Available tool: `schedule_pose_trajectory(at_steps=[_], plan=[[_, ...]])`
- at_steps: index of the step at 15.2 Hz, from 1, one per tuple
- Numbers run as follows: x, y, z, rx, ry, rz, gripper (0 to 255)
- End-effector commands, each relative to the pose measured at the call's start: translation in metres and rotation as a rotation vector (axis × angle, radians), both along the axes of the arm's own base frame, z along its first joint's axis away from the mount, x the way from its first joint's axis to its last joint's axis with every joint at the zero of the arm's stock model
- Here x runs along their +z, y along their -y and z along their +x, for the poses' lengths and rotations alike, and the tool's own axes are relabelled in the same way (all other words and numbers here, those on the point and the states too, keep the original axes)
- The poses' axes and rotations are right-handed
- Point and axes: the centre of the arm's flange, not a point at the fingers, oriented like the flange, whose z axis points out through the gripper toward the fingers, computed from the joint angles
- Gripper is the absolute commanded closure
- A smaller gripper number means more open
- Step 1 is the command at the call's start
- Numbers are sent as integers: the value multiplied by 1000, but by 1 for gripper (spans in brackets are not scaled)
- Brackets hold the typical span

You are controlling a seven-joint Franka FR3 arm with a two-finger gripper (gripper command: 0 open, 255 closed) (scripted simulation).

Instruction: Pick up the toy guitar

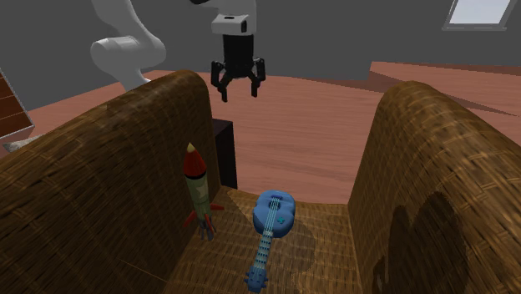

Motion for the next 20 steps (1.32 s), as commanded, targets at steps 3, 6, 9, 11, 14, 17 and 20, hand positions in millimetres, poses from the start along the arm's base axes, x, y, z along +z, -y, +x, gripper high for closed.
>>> schedule_pose_trajectory(at_steps=[3, 6, 9, 11, 14, 17, 20], plan=[[-38, 21, 31, -120, 7, 8, 0], [-67, 40, 52, -208, 11, 15, 0], [-96, 60, 70, -296, 15, 21, 0], [-115, 74, 82, -355, 18, 25, 0], [-144, 96, 97, -443, 22, 32, 0], [-173, 120, 111, -531, 26, 38, 0], [-202, 144, 123, -619, 30, 45, 0]])
